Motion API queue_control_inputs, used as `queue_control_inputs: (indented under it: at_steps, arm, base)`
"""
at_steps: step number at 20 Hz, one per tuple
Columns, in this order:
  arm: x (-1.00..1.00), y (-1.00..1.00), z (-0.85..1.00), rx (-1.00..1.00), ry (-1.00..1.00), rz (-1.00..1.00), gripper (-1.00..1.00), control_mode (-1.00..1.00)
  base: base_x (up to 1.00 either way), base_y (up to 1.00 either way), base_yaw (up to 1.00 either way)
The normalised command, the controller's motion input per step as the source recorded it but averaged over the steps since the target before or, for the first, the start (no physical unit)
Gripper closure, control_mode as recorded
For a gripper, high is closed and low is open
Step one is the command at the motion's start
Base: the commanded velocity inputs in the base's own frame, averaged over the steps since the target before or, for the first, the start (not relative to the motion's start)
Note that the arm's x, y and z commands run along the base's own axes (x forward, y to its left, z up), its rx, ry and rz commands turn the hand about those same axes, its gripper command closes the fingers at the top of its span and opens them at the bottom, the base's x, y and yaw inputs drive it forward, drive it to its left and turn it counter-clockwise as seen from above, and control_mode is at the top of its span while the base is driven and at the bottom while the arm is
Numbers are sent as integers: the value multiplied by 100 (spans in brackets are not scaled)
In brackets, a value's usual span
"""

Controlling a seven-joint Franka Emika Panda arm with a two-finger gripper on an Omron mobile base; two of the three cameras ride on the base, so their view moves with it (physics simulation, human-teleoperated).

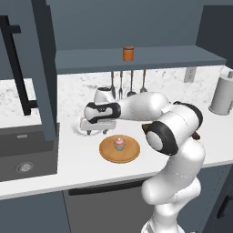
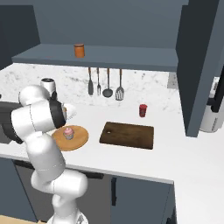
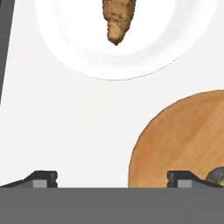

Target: From the different types of pastries on the counter, select a croissant and place it on the cutting board. Then retrieve a jar of jam from the cabinet and place it alongside the croissant on the cutting board.

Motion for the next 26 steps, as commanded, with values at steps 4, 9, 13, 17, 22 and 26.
queue_control_inputs:
  at_steps: [4, 9, 13, 17, 22, 26]
  arm:
    - [89, 30, -13, 0, -8, 5, -100, -100]
    - [61, 25, -22, 0, -6, 1, -100, -100]
    - [38, 2, -5, 0, -10, 0, -100, -100]
    - [9, 0, 0, 0, -7, -2, -100, -100]
    - [13, 0, -12, 0, -12, -2, -100, -100]
    - [17, -4, -15, 0, -14, 0, -100, -100]
  base:
    - [0, 0, 0]
    - [0, 0, 0]
    - [0, 0, 0]
    - [0, 0, 0]
    - [0, 0, 0]
    - [0, 0, 0]
